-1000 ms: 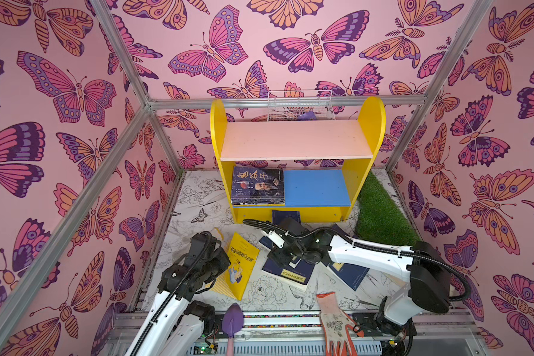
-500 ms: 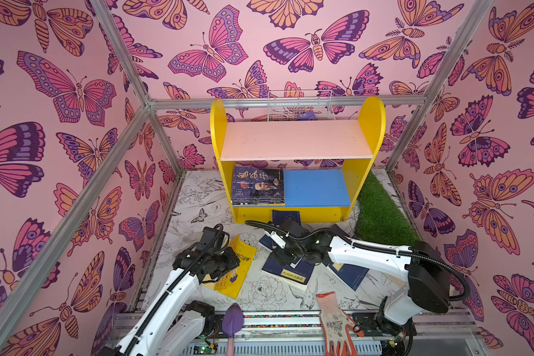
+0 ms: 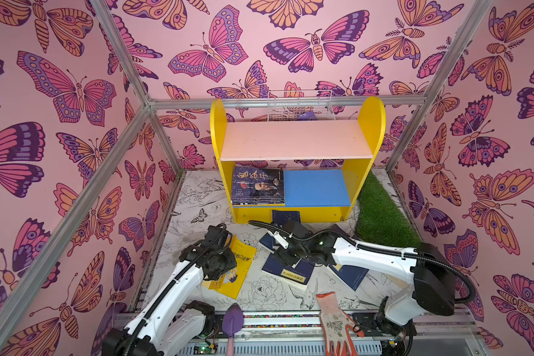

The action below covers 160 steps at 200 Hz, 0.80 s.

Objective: Stacking books/files
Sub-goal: Move the books to the center of the table, then pick up the book from the middle-left of the table.

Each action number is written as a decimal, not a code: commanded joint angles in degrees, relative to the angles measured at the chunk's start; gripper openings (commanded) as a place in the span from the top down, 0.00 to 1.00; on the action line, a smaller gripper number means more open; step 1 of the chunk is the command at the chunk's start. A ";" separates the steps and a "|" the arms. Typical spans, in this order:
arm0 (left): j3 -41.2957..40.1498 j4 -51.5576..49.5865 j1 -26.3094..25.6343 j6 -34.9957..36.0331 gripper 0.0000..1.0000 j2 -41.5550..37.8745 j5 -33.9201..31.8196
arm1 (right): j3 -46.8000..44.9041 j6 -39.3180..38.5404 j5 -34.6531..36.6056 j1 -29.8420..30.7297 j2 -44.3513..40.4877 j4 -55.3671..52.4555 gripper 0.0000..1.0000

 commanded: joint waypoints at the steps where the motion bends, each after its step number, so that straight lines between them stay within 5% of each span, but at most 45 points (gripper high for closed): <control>1: 0.25 -1.69 -0.21 1.68 0.56 3.50 -4.18 | -0.22 0.57 0.86 -0.52 -2.07 0.25 0.21; 37: 1.85 -2.84 -0.56 2.75 0.60 8.66 -6.97 | -1.43 0.66 0.43 -0.53 -2.98 1.12 0.21; 53: 2.38 -3.29 -0.70 2.82 0.73 9.92 -7.23 | -1.88 0.44 0.06 -0.53 -3.22 1.23 0.21; 63: 3.15 -3.58 -0.66 3.46 0.93 10.18 -6.47 | -2.27 0.37 -0.65 -0.53 -3.52 1.43 0.21; 71: 4.39 -3.96 -0.69 4.75 1.00 9.98 -4.77 | -2.58 0.44 -1.46 -0.66 -3.77 1.71 0.21; 105: 11.45 -5.62 -0.26 7.42 1.00 1.58 7.01 | -3.59 2.71 -13.26 -4.61 -5.57 2.98 0.21; 160: 11.26 -1.09 0.31 -0.61 1.00 -13.37 17.53 | -5.32 8.74 -34.17 -12.67 -6.41 10.42 0.09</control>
